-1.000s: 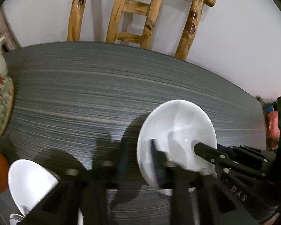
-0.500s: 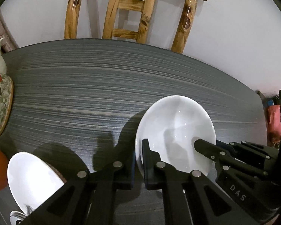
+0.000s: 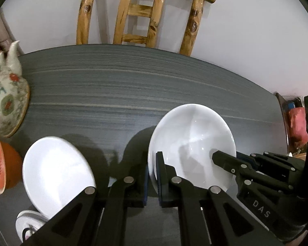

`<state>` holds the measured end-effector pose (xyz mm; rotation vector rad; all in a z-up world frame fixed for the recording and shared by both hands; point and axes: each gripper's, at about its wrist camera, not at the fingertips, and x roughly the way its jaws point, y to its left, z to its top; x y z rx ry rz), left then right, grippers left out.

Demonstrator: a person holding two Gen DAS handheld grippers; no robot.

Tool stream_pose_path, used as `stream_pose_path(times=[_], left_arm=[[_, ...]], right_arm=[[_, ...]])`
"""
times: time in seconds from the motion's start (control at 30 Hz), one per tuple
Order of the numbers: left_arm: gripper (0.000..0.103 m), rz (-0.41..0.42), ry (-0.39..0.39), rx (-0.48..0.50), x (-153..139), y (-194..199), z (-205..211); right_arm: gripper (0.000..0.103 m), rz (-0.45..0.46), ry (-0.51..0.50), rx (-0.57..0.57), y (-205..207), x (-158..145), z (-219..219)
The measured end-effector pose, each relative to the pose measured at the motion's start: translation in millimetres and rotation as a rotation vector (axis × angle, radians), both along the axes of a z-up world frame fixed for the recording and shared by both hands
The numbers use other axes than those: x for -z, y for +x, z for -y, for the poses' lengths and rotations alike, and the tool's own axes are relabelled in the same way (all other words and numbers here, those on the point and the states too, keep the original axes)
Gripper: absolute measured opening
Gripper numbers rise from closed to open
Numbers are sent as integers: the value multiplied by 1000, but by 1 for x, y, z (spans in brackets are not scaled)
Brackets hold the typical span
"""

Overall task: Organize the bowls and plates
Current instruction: 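Carry the white bowl with the right tool toward the other white bowl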

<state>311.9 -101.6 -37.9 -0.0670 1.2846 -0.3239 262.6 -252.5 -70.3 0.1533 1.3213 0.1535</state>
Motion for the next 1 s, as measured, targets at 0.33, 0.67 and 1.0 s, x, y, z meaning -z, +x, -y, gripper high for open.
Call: stream_pose_path(times=[0.33,0.67,1.0], left_arm=[[7,16,-4,5,-34,-63,-6],[7,17,-7,33,-51,-128,-10],[7,-8,15,56,-36,-183,-32]], right_arm=[[10,18,12,-26,-54,-36,-23],[10,19,3,-45,-114,-57,-41],[11,-13,-3,-65,-174,-52,-61]])
